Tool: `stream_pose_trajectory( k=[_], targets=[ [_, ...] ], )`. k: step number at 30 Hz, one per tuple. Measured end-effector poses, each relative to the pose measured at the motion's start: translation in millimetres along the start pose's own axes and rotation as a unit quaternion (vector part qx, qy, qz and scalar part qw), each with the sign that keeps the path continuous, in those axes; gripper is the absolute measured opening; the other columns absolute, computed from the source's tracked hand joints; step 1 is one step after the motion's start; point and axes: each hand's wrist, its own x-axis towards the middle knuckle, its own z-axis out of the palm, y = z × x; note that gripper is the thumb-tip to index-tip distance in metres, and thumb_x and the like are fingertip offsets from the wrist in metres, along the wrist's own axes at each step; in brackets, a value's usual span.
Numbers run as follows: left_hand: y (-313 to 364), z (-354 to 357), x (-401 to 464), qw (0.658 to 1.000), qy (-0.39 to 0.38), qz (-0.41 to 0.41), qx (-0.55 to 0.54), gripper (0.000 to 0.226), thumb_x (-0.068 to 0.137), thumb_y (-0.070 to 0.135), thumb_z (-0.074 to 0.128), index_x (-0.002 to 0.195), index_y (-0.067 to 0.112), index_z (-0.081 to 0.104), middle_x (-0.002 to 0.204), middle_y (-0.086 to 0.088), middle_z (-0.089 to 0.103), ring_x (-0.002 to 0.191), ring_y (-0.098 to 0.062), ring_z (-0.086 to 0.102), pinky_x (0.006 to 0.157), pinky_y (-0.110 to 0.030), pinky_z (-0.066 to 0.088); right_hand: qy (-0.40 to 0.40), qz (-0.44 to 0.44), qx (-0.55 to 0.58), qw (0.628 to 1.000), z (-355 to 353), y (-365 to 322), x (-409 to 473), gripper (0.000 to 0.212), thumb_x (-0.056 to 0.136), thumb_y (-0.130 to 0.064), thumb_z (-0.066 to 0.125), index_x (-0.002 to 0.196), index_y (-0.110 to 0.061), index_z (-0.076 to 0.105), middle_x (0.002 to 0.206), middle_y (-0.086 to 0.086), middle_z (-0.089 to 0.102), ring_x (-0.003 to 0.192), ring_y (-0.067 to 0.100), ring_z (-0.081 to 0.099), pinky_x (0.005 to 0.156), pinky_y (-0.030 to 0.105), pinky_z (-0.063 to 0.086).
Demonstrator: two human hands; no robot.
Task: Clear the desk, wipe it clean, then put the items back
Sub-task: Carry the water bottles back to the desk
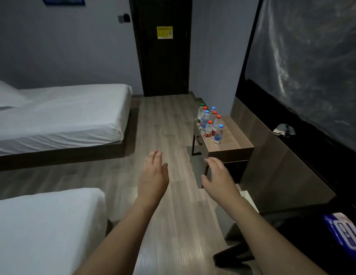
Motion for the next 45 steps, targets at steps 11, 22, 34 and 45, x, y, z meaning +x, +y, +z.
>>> stream_pose_trajectory(
  k=[11,22,34,45],
  targets=[
    [-22,86,228,0.998,0.004,0.04,0.054,0.039,0.095,0.013,0.055,0.132,0.003,0.054,0.136,-0.013,0.052,0.128,-0.027,0.048,0.109,-0.035,0.035,0.052,-0.013,0.037,0.998,-20,27,243,0.054,0.094,-0.022,0.056,0.144,-0.02,0.038,0.149,-0.005,0.036,0.135,0.012,0.036,0.107,0.027,0.032],
    [-94,217,411,0.996,-0.08,0.015,0.027,0.041,0.1,0.02,0.046,0.139,0.011,0.048,0.146,-0.005,0.045,0.135,-0.02,0.04,0.112,-0.034,0.035,0.033,0.034,0.006,0.999,20,60,471,0.05,0.091,-0.021,0.056,0.14,-0.016,0.046,0.144,-0.001,0.043,0.131,0.016,0.042,0.107,0.031,0.036],
    [-87,390,658,0.975,-0.193,0.102,-0.036,0.041,0.1,0.022,0.045,0.141,0.013,0.048,0.152,-0.005,0.037,0.139,-0.022,0.035,0.115,-0.035,0.03,0.106,0.191,-0.028,0.975,-20,152,691,0.044,0.09,-0.015,0.055,0.134,-0.013,0.053,0.135,0.003,0.05,0.119,0.02,0.053,0.099,0.026,0.039],
    [-79,532,810,0.927,-0.315,0.202,-0.005,0.041,0.098,0.023,0.05,0.138,0.013,0.05,0.147,-0.006,0.043,0.134,-0.024,0.041,0.113,-0.033,0.031,0.018,0.307,-0.017,0.951,-9,239,844,0.049,0.09,-0.015,0.053,0.139,-0.014,0.048,0.138,0.009,0.046,0.125,0.027,0.05,0.106,0.032,0.038]
  ],
)
